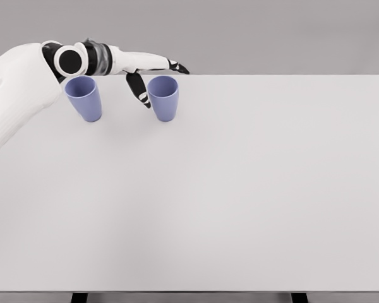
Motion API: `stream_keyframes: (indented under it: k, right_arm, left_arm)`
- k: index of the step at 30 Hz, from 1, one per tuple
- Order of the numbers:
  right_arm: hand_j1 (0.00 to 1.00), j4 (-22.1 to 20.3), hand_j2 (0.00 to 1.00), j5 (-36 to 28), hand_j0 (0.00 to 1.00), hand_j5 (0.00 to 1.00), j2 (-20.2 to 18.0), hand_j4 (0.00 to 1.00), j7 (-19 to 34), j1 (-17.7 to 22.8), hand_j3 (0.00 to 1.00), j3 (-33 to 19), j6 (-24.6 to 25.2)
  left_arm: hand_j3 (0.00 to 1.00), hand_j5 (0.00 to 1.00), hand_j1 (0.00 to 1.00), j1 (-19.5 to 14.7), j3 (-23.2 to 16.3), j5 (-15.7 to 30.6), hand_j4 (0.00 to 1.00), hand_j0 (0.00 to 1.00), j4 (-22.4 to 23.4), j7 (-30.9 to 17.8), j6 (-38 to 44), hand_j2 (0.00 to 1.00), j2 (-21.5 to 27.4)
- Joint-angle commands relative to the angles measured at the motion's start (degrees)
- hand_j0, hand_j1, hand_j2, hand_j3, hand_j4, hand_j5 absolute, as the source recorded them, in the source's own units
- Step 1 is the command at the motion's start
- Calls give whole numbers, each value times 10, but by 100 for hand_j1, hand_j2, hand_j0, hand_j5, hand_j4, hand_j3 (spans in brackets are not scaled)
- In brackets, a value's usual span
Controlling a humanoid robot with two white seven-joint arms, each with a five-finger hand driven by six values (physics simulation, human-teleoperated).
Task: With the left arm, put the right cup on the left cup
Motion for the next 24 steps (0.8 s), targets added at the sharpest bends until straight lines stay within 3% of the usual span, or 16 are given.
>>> stream_keyframes:
  k: [1,20,24]
  right_arm:
    - [100,0,100,1,100,100,0,100,0,0,100,0,0]
    - [100,0,100,1,100,100,0,100,0,0,100,0,0]
    - [100,0,100,1,100,100,0,100,0,0,100,0,0]
  left_arm:
    - [100,100,100,0,1,-4,100,100,0,1,1,100,-2]
    - [100,100,100,4,1,-20,100,100,1,3,2,100,-4]
    - [100,100,100,4,1,-27,100,100,19,3,5,100,-13]
